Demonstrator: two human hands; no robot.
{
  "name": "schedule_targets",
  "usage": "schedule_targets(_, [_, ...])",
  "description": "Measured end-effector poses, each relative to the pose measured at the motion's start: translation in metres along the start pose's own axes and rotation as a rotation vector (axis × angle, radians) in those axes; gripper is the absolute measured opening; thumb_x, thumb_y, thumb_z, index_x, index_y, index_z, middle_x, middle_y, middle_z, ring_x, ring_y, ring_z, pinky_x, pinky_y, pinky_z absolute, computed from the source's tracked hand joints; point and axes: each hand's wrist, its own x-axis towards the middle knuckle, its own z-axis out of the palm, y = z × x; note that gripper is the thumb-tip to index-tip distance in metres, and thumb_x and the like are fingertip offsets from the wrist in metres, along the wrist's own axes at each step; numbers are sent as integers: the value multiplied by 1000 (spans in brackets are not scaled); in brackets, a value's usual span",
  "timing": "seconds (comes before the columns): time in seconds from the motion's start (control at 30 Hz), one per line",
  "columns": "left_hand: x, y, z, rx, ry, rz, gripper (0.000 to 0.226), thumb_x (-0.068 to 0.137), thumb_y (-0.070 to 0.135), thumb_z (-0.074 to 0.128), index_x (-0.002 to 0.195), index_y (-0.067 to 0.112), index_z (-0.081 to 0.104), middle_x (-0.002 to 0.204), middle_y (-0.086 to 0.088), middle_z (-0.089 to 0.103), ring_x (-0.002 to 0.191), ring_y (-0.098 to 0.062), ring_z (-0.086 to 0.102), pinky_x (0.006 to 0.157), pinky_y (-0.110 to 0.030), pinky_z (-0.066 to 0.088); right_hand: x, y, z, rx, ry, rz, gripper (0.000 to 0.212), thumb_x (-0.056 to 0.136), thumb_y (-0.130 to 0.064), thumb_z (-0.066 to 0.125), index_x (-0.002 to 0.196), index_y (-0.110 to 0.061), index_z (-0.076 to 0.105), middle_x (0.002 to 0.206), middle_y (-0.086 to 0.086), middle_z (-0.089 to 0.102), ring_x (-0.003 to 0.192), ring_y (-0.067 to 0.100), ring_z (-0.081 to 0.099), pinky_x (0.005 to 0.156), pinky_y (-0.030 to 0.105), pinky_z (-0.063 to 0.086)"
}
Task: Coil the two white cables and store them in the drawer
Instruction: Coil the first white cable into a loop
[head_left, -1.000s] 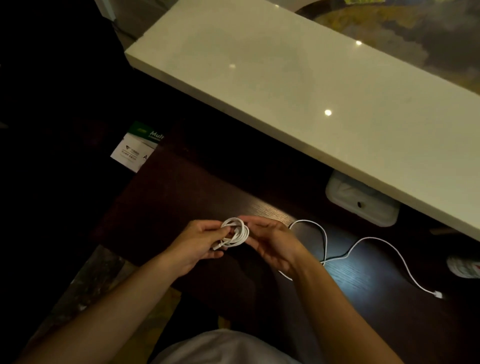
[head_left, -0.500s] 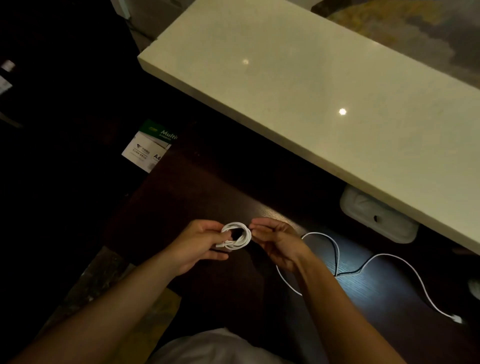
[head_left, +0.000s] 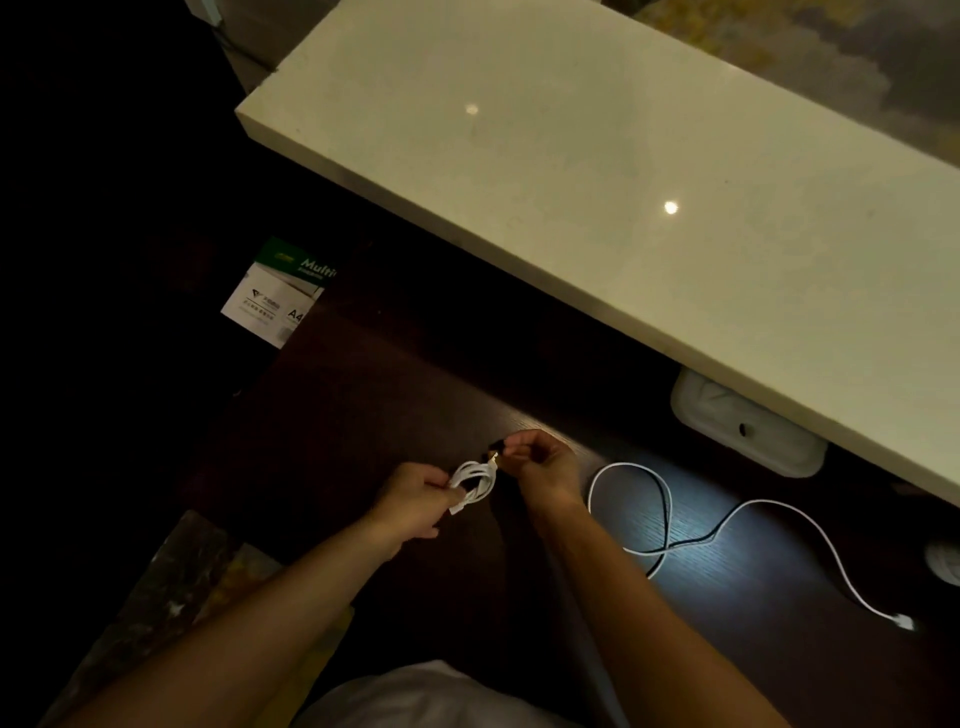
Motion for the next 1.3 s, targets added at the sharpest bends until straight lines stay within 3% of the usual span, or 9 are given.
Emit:
schedule_targets(0.13, [4,4,-2,555,163,283,27,80,42,72,94,19,69,90,1,72,84,-18,68,68,-31,54,5,-4,11,-202,-53,-73,28,81,24,52,84,-3,60,71,3,57,64,10,54,57,8,48])
schedule_targets(0.27, [11,4,-2,649,228,454,29,82,42,70,107,28,65,101,1,61,93,-18,62,71,-28,46,9,-4,19,-306,-88,-112,28,81,21,54,87,-5,61,71,0,56,65,10,52,57,7,46])
schedule_targets(0.47, [16,-3,-4,403,65,475,32,73,49,74,98,29,72,93,10,68,85,-6,65,72,-24,52,13,0,20,-403,-66,-133,26,83,12,58,88,-12,65,76,-1,62,79,16,62,80,29,54])
schedule_targets(0.67, [15,2,-4,278,186,378,20,87,37,67,97,22,78,85,10,64,72,2,57,57,-8,37,15,7,22,-424,-14,-156,36,81,7,62,74,-28,63,87,9,74,87,25,71,85,40,59])
schedule_targets(0.73, [13,2,-6,227,183,309,20,88,35,67,97,21,78,77,14,65,70,4,58,63,-14,47,15,8,24,-432,24,-171,40,81,8,60,71,-31,63,89,11,75,87,25,71,84,40,59])
schedule_targets(0.83, [15,-3,-10,121,192,192,22,89,35,66,96,17,76,80,-5,75,69,-17,69,68,-34,59,15,9,26,-426,104,-192,36,79,8,60,72,-27,67,87,7,75,81,18,70,83,38,58])
schedule_targets(0.97, [14,-11,-12,-107,173,15,34,91,26,65,116,2,66,87,-13,70,62,-20,67,55,-32,60,12,13,31,-378,145,-160,23,80,4,63,83,-17,73,88,5,74,83,17,69,83,38,59])
schedule_targets(1.13, [13,-20,-12,-275,184,-35,43,92,21,65,125,-5,55,94,-18,66,72,-31,70,68,-44,62,10,6,24,-454,110,-175,32,82,13,52,89,-10,74,86,4,71,77,11,62,79,28,54])
schedule_targets(1.3, [9,-8,-7,-90,256,71,20,90,21,68,82,3,65,80,-22,72,66,-33,74,63,-47,62,2,1,14,-396,97,-200,28,85,13,50,88,-5,71,83,3,69,78,11,63,72,18,49])
